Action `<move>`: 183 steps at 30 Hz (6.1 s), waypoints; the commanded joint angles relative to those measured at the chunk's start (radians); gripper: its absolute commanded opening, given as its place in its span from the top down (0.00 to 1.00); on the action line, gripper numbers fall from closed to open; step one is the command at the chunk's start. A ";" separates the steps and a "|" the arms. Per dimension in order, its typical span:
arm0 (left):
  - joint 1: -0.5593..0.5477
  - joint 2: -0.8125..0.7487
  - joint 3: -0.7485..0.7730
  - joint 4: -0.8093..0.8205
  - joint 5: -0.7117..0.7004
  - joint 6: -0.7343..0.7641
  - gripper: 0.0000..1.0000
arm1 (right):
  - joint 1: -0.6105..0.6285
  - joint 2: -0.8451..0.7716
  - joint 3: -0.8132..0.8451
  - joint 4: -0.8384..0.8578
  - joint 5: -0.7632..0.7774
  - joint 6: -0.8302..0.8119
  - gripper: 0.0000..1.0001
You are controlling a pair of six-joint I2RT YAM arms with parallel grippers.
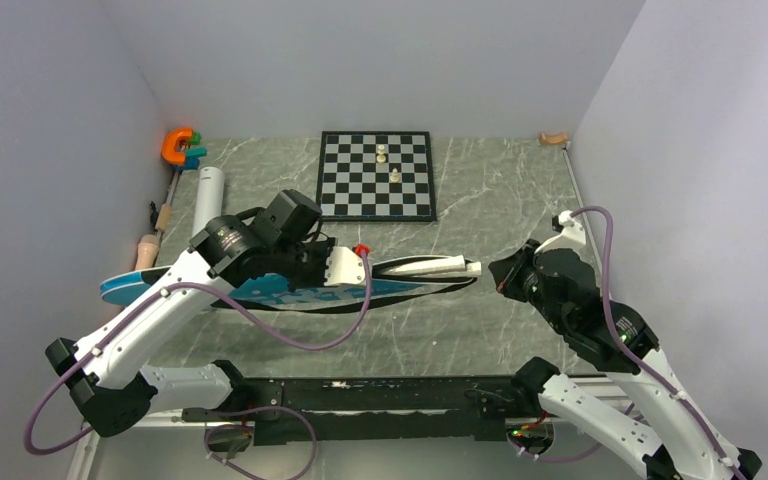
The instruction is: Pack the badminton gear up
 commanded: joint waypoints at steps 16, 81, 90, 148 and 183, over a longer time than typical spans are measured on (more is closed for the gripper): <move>0.006 -0.008 0.037 0.084 0.063 -0.010 1.00 | -0.001 0.061 -0.118 0.244 -0.219 0.061 1.00; 0.018 -0.029 0.016 0.107 0.054 -0.026 1.00 | -0.034 0.088 -0.060 0.151 -0.365 0.044 1.00; 0.026 -0.039 0.017 0.105 0.059 -0.029 1.00 | -0.034 0.081 -0.040 0.056 -0.340 0.011 1.00; 0.054 -0.046 -0.011 0.120 0.030 -0.033 1.00 | -0.147 0.305 0.317 0.034 -0.493 -0.205 0.58; 0.079 0.062 0.131 0.102 0.152 -0.119 1.00 | 0.025 0.449 -0.235 1.267 -0.851 0.169 0.40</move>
